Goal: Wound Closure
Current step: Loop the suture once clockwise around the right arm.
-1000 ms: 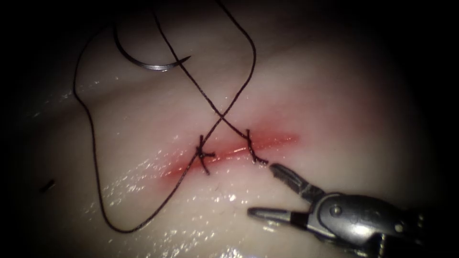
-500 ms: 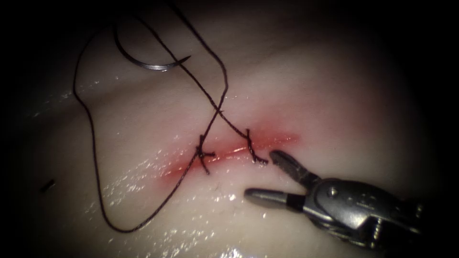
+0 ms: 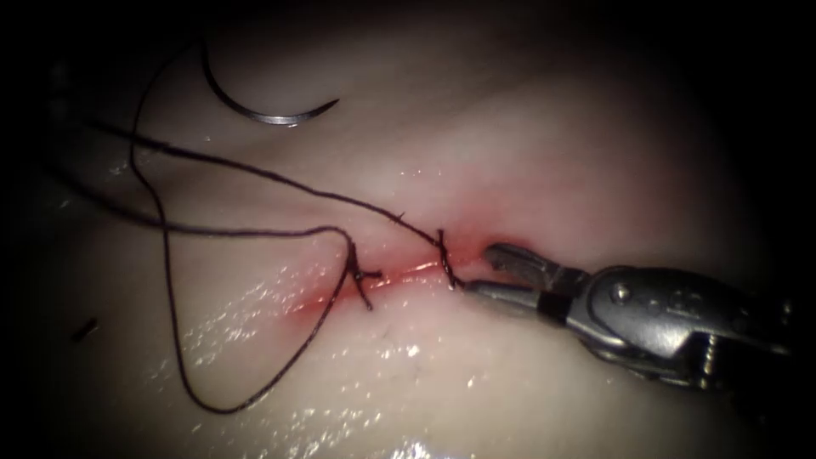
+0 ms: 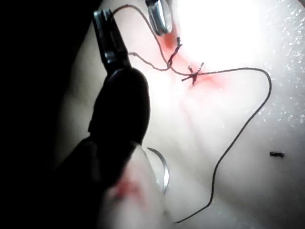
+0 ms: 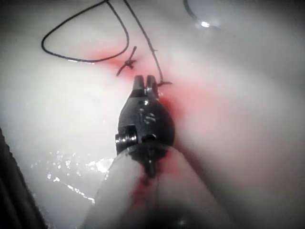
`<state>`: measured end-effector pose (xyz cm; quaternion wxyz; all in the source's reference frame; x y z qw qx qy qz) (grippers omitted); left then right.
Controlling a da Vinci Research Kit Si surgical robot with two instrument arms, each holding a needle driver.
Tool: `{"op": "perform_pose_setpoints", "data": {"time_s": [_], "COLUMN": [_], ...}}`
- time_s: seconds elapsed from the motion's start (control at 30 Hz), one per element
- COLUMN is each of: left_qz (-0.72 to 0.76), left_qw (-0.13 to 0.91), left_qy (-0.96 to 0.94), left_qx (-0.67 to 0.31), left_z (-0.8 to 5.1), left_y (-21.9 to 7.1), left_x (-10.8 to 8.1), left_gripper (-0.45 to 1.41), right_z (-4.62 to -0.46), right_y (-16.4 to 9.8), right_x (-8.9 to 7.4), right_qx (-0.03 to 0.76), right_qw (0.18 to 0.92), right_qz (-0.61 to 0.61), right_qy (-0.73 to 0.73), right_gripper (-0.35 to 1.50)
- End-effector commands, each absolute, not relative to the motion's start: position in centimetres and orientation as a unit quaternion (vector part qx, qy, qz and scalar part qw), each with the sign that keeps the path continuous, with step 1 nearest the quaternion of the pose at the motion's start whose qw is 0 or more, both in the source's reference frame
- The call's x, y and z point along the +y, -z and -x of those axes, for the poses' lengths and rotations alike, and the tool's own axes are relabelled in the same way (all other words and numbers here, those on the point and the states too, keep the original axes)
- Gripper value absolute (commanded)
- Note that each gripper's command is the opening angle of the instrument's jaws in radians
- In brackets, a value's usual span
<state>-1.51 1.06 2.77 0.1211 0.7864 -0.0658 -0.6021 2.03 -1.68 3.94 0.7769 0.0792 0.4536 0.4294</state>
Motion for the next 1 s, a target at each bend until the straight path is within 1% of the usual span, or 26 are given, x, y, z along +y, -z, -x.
{"op": "perform_pose_setpoints", "data": {"time_s": [0.03, 0.23, 0.3, 0.37, 0.57, 0.9, 1.0], "left_qz": [-0.786, -0.786, -0.786, -0.786, -0.785, -0.788, -0.789], "left_qw": [0.122, 0.126, 0.125, 0.124, 0.125, 0.114, 0.116], "left_qy": [0.602, 0.604, 0.603, 0.605, 0.605, 0.6, 0.599], "left_qx": [-0.066, -0.044, -0.044, -0.042, -0.049, -0.072, -0.075], "left_z": [1.6, 1.83, 1.88, 1.96, 2.1, 2.34, 2.37], "left_y": [-2.9, -2.9, -2.9, -2.9, -2.9, -3.0, -3.1], "left_x": [1.0, 0.7, 0.6, 0.6, 0.4, 0.4, 0.4], "left_gripper": [-0.45, -0.45, -0.45, -0.45, -0.45, -0.45, -0.45], "right_z": [-2.17, -2.33, -2.42, -2.6, -2.81, -3.33, -3.38], "right_y": [-3.9, -3.9, -3.9, -4.0, -4.1, -4.3, -4.3], "right_x": [-1.6, -1.5, -1.5, -1.6, -1.4, -1.5, -1.4], "right_qx": [0.46, 0.474, 0.467, 0.453, 0.45, 0.478, 0.513], "right_qw": [0.776, 0.782, 0.788, 0.8, 0.801, 0.797, 0.76], "right_qz": [-0.087, -0.097, -0.105, -0.109, -0.098, -0.11, -0.124], "right_qy": [-0.422, -0.393, -0.387, -0.377, -0.381, -0.353, -0.379], "right_gripper": [-0.35, -0.35, -0.35, -0.35, -0.35, -0.35, -0.35]}}
